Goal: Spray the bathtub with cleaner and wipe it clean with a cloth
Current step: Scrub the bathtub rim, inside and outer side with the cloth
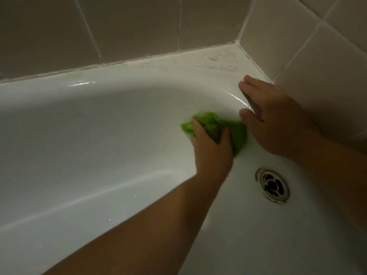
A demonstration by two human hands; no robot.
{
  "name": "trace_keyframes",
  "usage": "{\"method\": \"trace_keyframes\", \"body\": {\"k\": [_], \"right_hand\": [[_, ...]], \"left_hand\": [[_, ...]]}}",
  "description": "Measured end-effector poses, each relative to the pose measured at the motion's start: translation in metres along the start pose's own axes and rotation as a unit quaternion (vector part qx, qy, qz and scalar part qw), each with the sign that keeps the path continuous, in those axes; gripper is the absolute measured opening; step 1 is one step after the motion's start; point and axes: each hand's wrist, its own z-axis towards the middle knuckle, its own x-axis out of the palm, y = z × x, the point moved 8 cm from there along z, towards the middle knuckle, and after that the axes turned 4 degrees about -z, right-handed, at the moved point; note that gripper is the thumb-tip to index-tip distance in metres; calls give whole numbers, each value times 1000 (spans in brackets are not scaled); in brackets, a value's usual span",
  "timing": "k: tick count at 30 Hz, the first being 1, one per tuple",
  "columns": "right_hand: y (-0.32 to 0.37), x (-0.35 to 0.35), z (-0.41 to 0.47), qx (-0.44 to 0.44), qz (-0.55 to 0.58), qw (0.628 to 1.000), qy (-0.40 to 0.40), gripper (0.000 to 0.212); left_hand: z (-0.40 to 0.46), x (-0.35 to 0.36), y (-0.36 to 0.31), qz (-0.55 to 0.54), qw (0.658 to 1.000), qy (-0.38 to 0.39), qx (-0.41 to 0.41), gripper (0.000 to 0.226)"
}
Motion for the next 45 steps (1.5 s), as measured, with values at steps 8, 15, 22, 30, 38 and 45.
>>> {"method": "trace_keyframes", "body": {"k": [8, 15, 22, 30, 38, 45], "right_hand": [[-8, -9, -1, -36, 19, 994, -102, 48], [-10, -9, -15, -17, 23, 993, -118, 45], [-10, 2, -8, -23, -8, 998, -53, 56], [-6, 10, -5, -55, -55, 997, -3, 66], [-2, 15, 1, -62, -107, 991, 60, 75], [0, 15, 4, -53, -122, 989, 66, 79]], "left_hand": [[-17, -11, -60, -64, 984, -55, 158, 80], [-17, 8, -10, -30, 999, -16, 19, 82], [-5, 0, -4, -34, 995, -73, 58, 80], [-2, 1, 8, -22, 996, -32, 85, 86], [5, 12, 58, -32, 998, 39, -46, 104], [17, -5, 94, -8, 994, -63, -92, 83]]}}
